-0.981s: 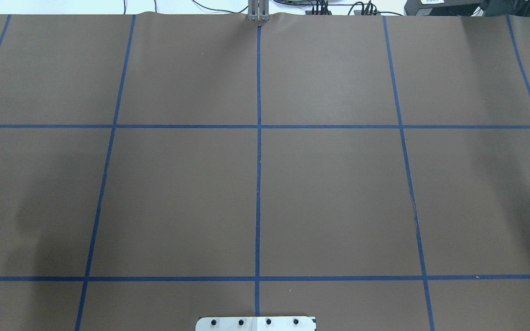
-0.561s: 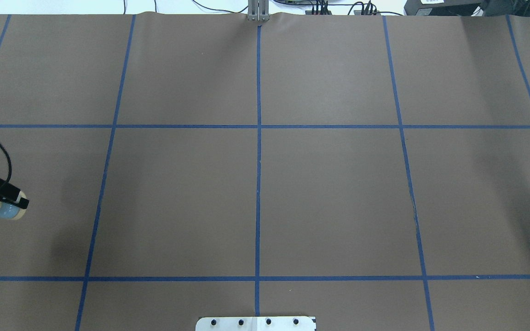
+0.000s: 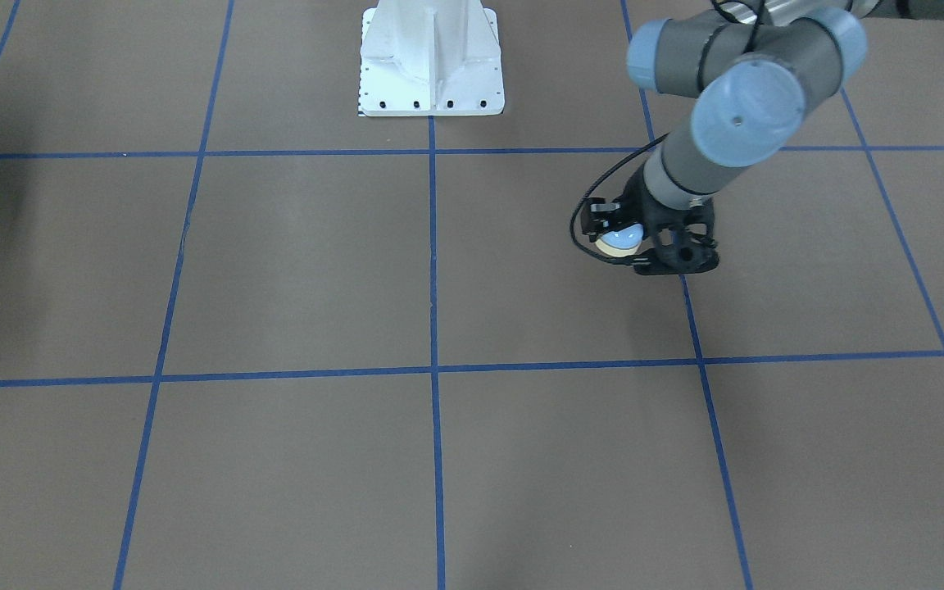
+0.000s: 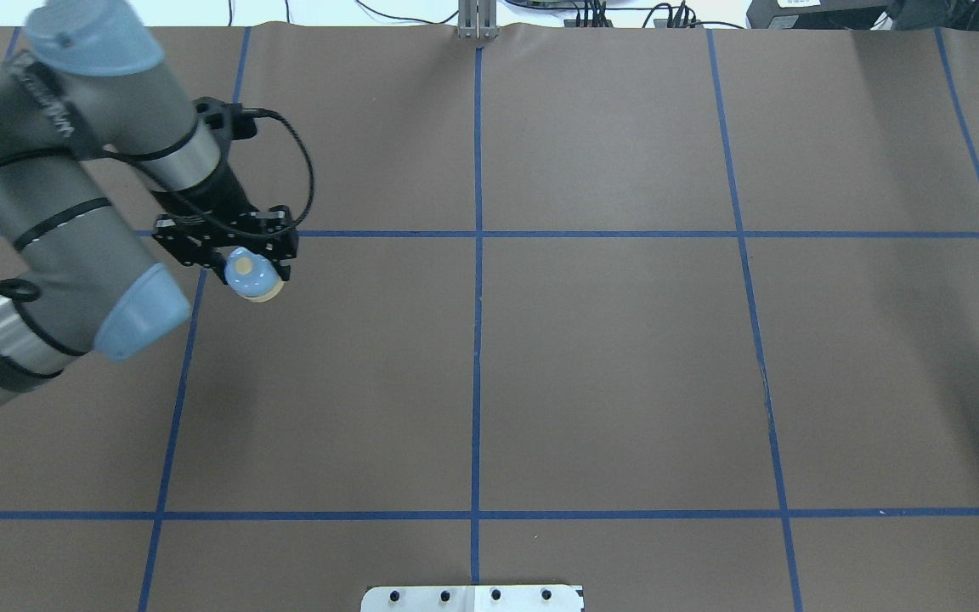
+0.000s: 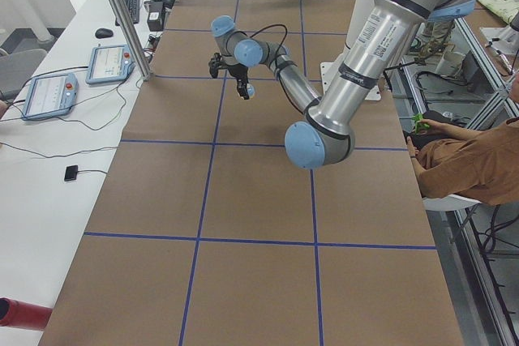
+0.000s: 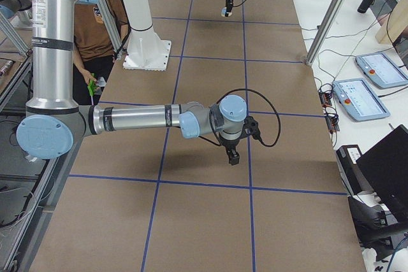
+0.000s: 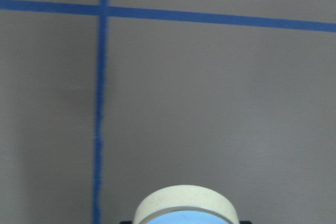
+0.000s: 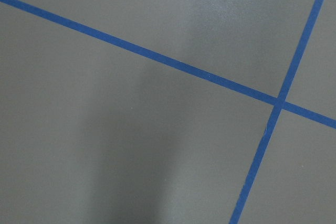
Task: Place and press bell with both arms
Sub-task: 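Move the bell with the left gripper to the centre grid square and lower it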
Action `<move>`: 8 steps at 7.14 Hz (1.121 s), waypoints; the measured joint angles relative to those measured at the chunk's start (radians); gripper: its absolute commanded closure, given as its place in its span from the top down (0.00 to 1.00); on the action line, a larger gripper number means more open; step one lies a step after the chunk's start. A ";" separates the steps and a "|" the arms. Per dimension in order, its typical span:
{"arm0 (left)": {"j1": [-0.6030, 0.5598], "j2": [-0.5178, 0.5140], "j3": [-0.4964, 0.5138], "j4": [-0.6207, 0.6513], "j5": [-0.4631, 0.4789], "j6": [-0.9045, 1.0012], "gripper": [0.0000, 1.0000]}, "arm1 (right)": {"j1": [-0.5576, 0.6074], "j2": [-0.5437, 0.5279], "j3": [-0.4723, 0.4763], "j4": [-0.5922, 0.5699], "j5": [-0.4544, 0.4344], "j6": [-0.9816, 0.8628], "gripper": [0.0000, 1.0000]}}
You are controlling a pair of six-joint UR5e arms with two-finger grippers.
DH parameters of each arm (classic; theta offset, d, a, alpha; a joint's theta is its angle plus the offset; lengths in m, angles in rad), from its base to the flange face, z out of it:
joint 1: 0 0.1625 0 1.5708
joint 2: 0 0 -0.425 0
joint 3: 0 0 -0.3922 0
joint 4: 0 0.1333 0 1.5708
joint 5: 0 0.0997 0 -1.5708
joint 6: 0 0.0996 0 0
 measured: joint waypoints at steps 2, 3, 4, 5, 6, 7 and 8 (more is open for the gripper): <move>0.069 -0.290 0.326 0.016 0.018 -0.044 0.17 | 0.000 0.001 0.001 0.000 0.001 0.002 1.00; 0.097 -0.398 0.490 -0.015 0.027 -0.049 0.17 | 0.000 0.001 0.001 0.000 0.001 0.003 1.00; 0.119 -0.452 0.600 -0.062 0.031 -0.052 0.17 | 0.000 0.001 0.001 0.000 0.001 0.003 1.00; 0.134 -0.478 0.674 -0.100 0.031 -0.054 0.18 | -0.001 0.001 0.000 0.000 0.002 0.003 1.00; 0.144 -0.490 0.722 -0.139 0.031 -0.060 0.18 | -0.001 0.001 0.000 -0.001 0.003 0.003 1.00; 0.155 -0.496 0.758 -0.188 0.030 -0.079 0.25 | -0.002 0.001 0.000 -0.001 0.004 0.003 1.00; 0.164 -0.498 0.781 -0.227 0.030 -0.101 0.29 | -0.003 0.001 -0.001 -0.001 0.004 0.003 1.00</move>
